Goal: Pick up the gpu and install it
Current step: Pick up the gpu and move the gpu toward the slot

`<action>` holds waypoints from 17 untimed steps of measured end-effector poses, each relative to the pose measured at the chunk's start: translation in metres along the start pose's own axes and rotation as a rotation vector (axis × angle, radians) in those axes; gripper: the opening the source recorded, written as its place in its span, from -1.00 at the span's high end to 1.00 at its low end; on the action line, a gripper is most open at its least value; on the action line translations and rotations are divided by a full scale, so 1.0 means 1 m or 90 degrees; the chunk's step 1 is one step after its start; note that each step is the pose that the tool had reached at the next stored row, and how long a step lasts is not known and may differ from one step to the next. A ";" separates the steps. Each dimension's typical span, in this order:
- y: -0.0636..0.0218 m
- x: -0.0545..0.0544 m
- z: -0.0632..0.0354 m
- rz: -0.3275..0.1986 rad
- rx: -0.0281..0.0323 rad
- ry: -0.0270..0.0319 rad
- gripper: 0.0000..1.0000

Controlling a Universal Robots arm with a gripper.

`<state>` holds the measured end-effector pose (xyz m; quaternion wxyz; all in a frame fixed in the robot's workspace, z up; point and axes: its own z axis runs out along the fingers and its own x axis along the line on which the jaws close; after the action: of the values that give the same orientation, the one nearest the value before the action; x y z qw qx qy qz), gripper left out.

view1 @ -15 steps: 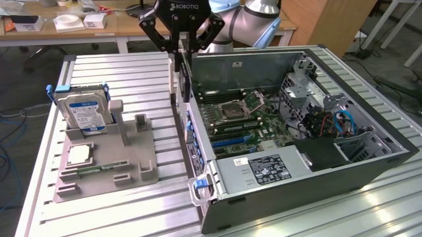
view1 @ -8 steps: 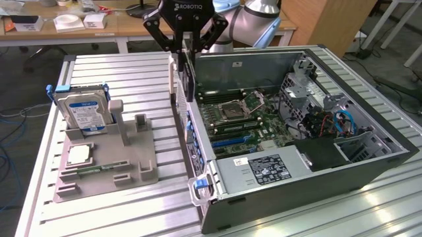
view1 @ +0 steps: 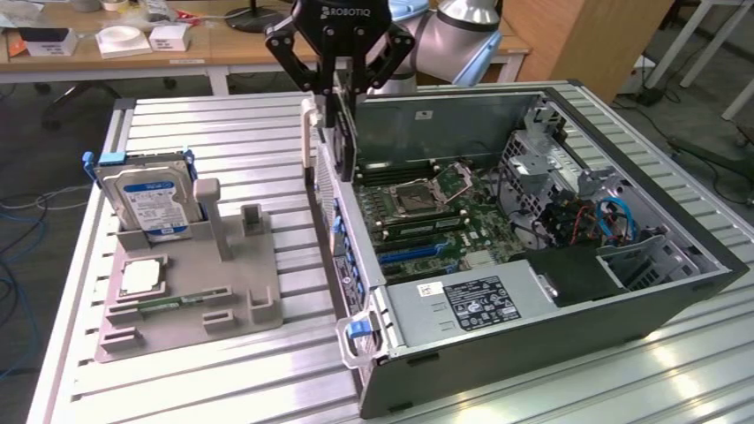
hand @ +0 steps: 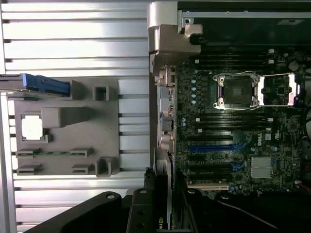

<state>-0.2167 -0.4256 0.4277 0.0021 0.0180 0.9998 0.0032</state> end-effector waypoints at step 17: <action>0.0005 -0.014 0.0001 0.000 0.0000 0.0000 0.47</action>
<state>-0.2024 -0.4256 0.4277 0.0020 0.0179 0.9998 0.0032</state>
